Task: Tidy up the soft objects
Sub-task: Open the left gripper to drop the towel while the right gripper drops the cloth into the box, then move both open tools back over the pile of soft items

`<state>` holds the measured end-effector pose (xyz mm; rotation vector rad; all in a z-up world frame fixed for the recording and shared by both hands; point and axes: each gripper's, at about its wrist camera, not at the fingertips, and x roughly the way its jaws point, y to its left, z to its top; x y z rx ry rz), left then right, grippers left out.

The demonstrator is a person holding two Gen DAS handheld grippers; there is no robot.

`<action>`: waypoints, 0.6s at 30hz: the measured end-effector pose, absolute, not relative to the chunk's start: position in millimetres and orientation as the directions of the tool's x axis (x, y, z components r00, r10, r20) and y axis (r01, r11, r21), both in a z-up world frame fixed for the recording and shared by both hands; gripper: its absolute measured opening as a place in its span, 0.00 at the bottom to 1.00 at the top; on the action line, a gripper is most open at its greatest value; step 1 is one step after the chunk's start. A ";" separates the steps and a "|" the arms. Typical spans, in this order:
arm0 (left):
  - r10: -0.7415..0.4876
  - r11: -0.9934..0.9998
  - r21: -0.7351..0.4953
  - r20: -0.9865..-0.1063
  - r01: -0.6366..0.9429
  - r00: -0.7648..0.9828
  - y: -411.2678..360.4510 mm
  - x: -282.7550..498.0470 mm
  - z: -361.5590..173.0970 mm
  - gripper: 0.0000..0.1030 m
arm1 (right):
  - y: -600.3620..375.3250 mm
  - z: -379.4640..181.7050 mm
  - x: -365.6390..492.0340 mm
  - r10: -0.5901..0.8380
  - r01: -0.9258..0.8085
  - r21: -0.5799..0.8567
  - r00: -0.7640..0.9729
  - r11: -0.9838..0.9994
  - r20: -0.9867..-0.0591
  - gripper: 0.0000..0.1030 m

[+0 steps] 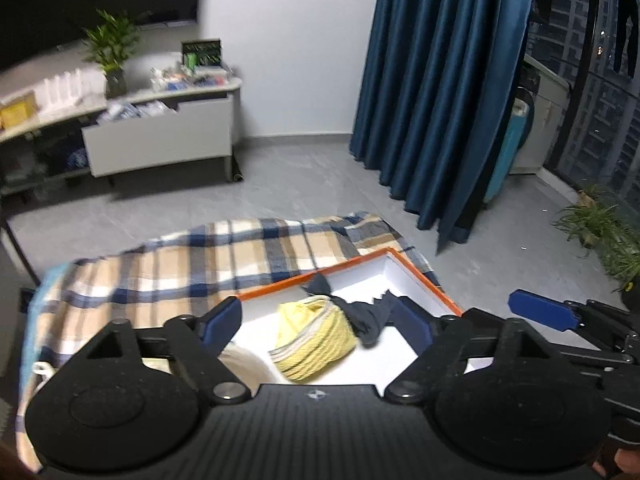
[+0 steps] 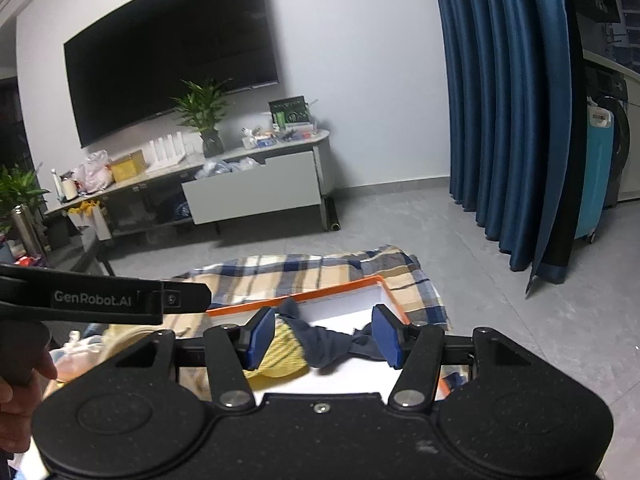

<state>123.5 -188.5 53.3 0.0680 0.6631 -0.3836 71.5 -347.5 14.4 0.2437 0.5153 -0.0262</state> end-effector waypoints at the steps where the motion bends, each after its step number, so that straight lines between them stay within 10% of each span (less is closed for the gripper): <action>1: -0.309 0.934 -0.047 -0.608 0.355 0.732 -185.6 119.0 55.7 0.89 | -343.9 17.0 67.8 0.041 0.081 0.226 0.873 0.971 -0.486 0.65; 18: -0.160 0.984 -0.022 -0.562 0.179 0.811 -105.7 65.5 69.9 0.99 | -262.8 46.2 35.7 0.171 -0.052 0.263 0.875 0.963 -0.452 0.66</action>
